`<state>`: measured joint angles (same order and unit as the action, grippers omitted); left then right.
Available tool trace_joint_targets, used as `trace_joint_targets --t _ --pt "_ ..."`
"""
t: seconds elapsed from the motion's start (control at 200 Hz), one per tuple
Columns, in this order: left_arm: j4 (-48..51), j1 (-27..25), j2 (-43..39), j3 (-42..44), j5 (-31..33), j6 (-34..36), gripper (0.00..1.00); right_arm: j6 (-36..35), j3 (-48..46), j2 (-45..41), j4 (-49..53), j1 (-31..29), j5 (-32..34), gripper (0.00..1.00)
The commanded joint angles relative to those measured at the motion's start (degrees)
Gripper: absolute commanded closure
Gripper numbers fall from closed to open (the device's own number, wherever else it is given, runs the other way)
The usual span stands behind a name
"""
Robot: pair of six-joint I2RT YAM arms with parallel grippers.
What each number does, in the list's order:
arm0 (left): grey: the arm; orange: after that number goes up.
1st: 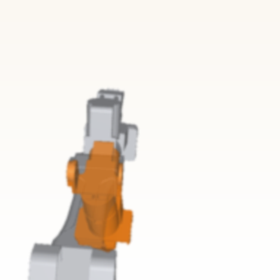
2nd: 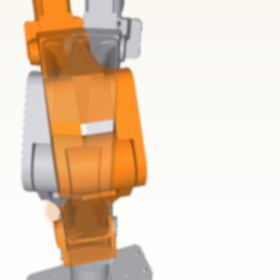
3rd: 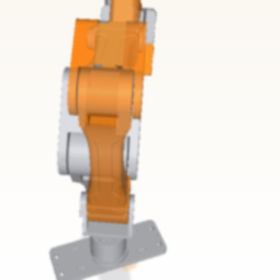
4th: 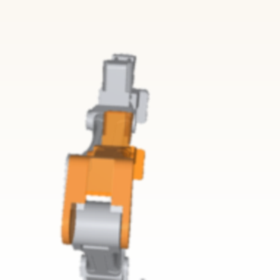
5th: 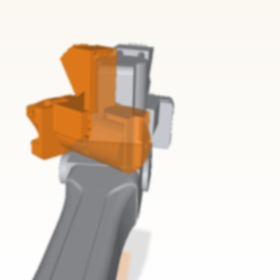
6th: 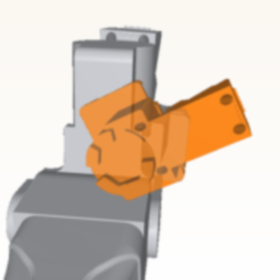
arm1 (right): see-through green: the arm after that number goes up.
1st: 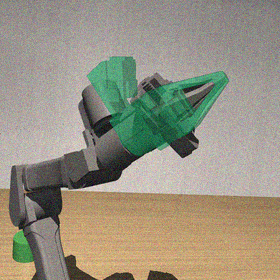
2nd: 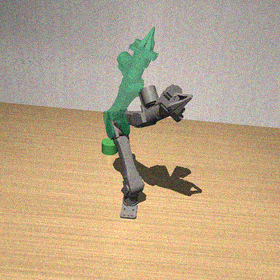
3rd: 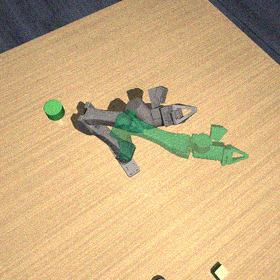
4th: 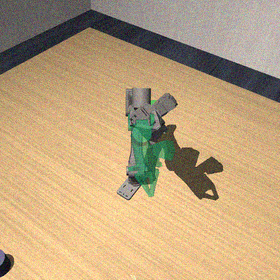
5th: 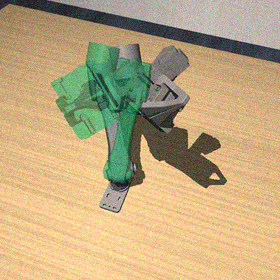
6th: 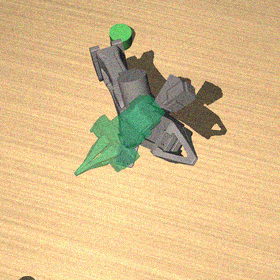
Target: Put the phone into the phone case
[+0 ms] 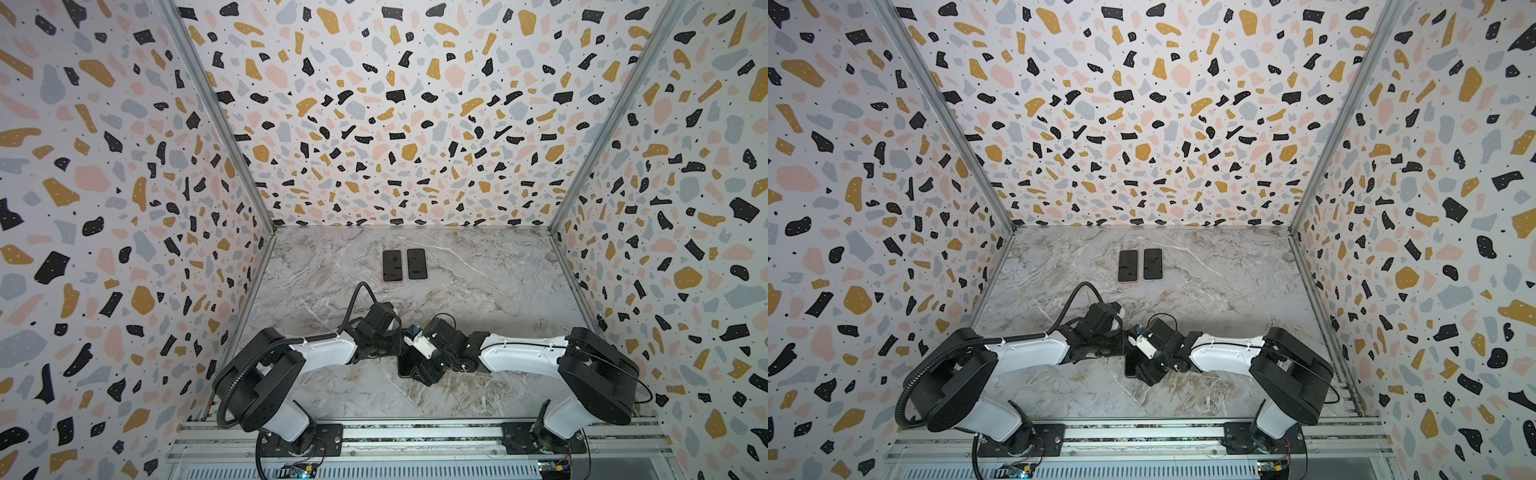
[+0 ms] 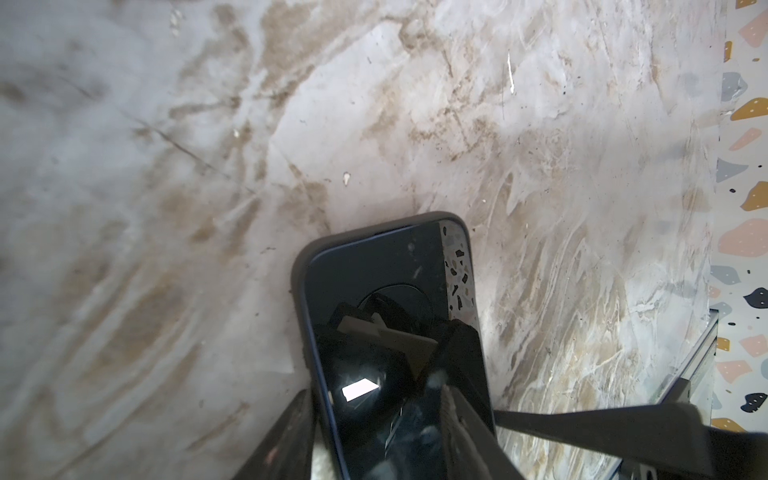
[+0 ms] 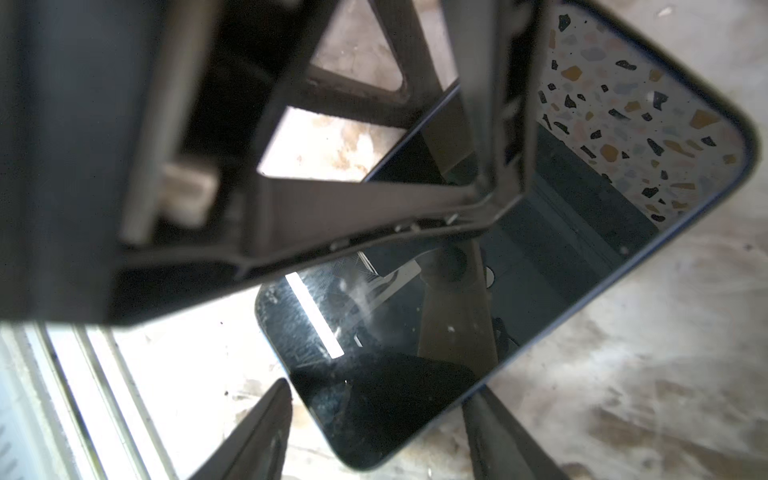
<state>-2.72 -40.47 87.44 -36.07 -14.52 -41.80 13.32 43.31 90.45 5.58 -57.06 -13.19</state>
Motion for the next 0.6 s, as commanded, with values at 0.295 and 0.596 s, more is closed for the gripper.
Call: trace_joint_targets --t 0.295,0.596 --pt "-2.31 -0.14 0.22 1.88 -2.16 -1.00 0.49 0.46 0.21 1.48 -0.14 -1.59 2.79 0.43" --pt "-2.96 -0.09 -0.48 3.19 -2.82 -1.73 0.50 2.91 -0.31 1.70 -1.99 -2.36 2.69 0.50"
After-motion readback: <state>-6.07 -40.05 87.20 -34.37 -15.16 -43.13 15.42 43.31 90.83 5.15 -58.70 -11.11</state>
